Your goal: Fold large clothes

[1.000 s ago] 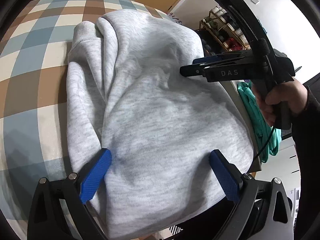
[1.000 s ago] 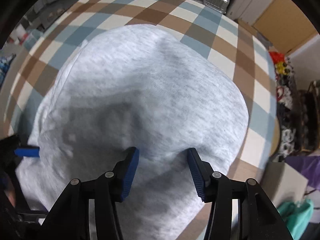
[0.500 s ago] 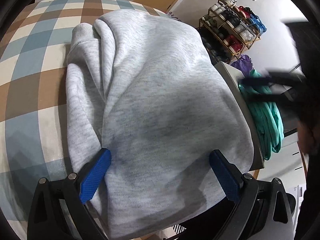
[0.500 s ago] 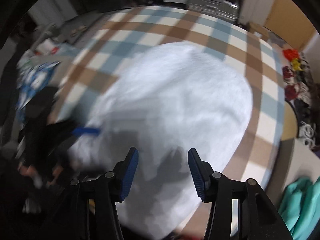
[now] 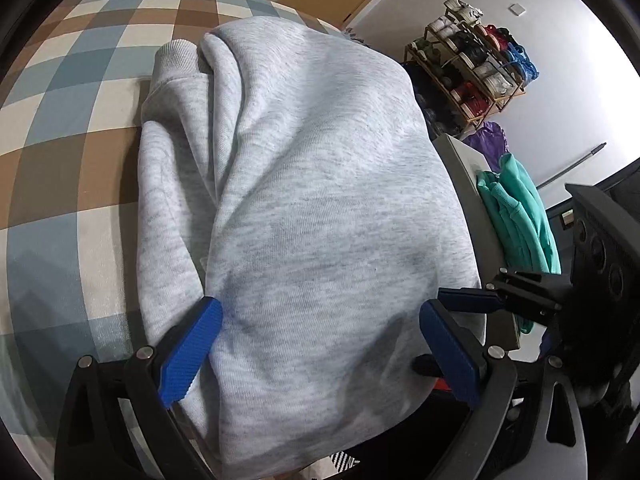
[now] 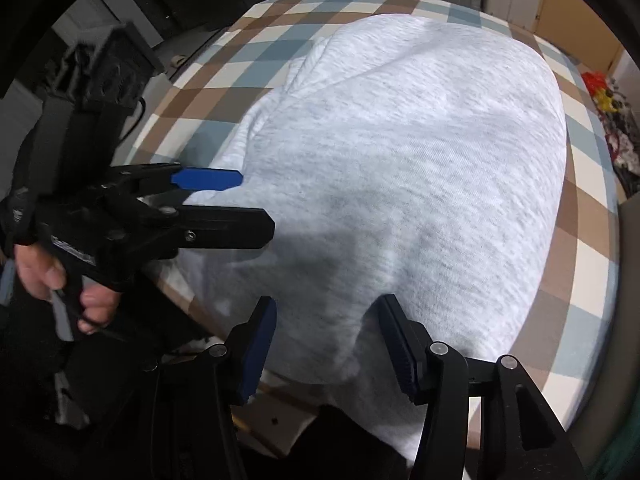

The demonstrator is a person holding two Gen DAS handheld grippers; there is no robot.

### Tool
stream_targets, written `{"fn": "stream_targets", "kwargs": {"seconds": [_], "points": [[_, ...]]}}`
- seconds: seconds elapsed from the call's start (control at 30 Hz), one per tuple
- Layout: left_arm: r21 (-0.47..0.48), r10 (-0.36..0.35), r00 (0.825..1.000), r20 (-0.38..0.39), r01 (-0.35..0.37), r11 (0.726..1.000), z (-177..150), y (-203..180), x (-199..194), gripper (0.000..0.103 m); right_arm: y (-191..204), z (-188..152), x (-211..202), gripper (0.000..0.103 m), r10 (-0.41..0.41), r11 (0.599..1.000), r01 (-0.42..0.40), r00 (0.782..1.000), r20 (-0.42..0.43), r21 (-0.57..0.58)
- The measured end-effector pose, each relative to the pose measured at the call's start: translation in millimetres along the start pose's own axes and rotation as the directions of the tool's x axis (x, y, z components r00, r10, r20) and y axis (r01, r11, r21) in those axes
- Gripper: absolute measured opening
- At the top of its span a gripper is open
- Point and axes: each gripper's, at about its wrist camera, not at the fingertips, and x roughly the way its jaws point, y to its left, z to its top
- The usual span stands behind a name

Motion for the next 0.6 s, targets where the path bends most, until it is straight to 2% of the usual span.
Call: {"fn": "stream_targets", "kwargs": {"seconds": [0.03,0.07,0.1,0.13,0.17,0.2,0.23,0.27,0.3,0.33,0.37,0.43,0.47,0.5,0.53,0.57,0.6], "points": [[-0.005,-0.004,1.000,0.001,0.004,1.000,0.3,0.5,-0.2,0.096,4.1,0.6,1.0,0.070,0.005,1.000,-0.005,1.000,0.005,0.000],[-0.010,-0.008,1.000,0.001,0.008,1.000,1.0,0.7,-0.2,0.096,9.7,0.8,1.1,0.075,0.008,1.000,-0.008,1.000,0.009,-0.010],[-0.017,-0.015,1.000,0.002,0.015,1.000,1.9,1.1,-0.2,0.096,18.6,2.0,1.0,0.080,-0.019,0.999,0.019,1.000,-0.004,-0.050],[-0.026,-0.027,1.000,0.004,0.027,0.999,1.9,2.7,-1.3,0.096,25.8,4.3,-0.9,0.078,-0.053,0.995,0.051,0.998,-0.023,-0.091],[-0.034,-0.038,0.999,0.006,0.038,0.999,2.4,3.7,-1.8,0.096,28.6,6.6,-4.5,0.070,-0.065,0.992,0.061,0.997,-0.031,-0.110],[-0.045,-0.052,0.999,0.007,0.053,0.998,2.5,5.8,-2.9,0.096,31.8,11.2,-16.1,0.063,-0.035,0.993,0.032,0.999,-0.019,-0.118],[-0.060,-0.073,0.997,0.008,0.074,0.995,3.0,8.8,-4.4,0.096,31.8,14.4,-24.0,0.046,0.006,0.994,-0.006,1.000,-0.007,-0.108],[-0.074,-0.090,0.996,0.008,0.090,0.993,3.7,11.2,-5.3,0.096,30.9,17.7,-30.2,0.042,0.048,0.994,-0.047,0.999,0.007,-0.093],[-0.106,-0.121,0.993,0.009,0.122,0.987,5.1,16.8,-7.0,0.096,31.3,20.3,-30.7,0.042,0.078,0.993,-0.078,0.997,0.006,-0.086],[-0.128,-0.141,0.990,0.010,0.141,0.982,6.3,21.6,-8.7,0.096,33.1,22.0,-23.7,0.041,0.088,0.992,-0.090,0.996,-0.024,-0.091],[-0.171,-0.151,0.988,0.002,0.149,0.974,8.0,28.7,-8.3,0.096,34.4,22.7,-15.0,0.034,0.097,0.991,-0.101,0.994,-0.051,-0.092],[-0.239,-0.218,0.976,-0.015,0.208,0.949,11.6,41.1,-5.9,0.096,27.1,24.4,12.6,0.029,0.148,0.988,-0.151,0.985,-0.087,-0.026],[-0.245,-0.236,0.972,-0.017,0.225,0.943,12.4,43.0,-7.1,0.096,19.0,23.5,26.0,0.017,0.164,0.986,-0.162,0.982,-0.099,0.026],[-0.251,-0.249,0.968,-0.011,0.239,0.938,12.7,44.2,-7.8,0.096,9.7,24.8,41.6,0.006,0.168,0.984,-0.160,0.980,-0.105,0.080],[-0.258,-0.253,0.967,-0.007,0.243,0.935,12.0,44.4,-8.4,0.096,1.0,25.6,51.4,0.000,0.194,0.975,-0.183,0.978,-0.083,0.126],[-0.255,-0.244,0.970,-0.006,0.235,0.938,11.3,43.3,-9.5,0.096,-3.7,26.0,53.2,0.000,0.230,0.963,-0.219,0.971,-0.058,0.155],[-0.243,-0.233,0.973,-0.002,0.225,0.944,10.6,40.0,-11.9,0.096,-4.2,28.2,52.1,0.000,0.240,0.961,-0.227,0.968,-0.069,0.160]]}}
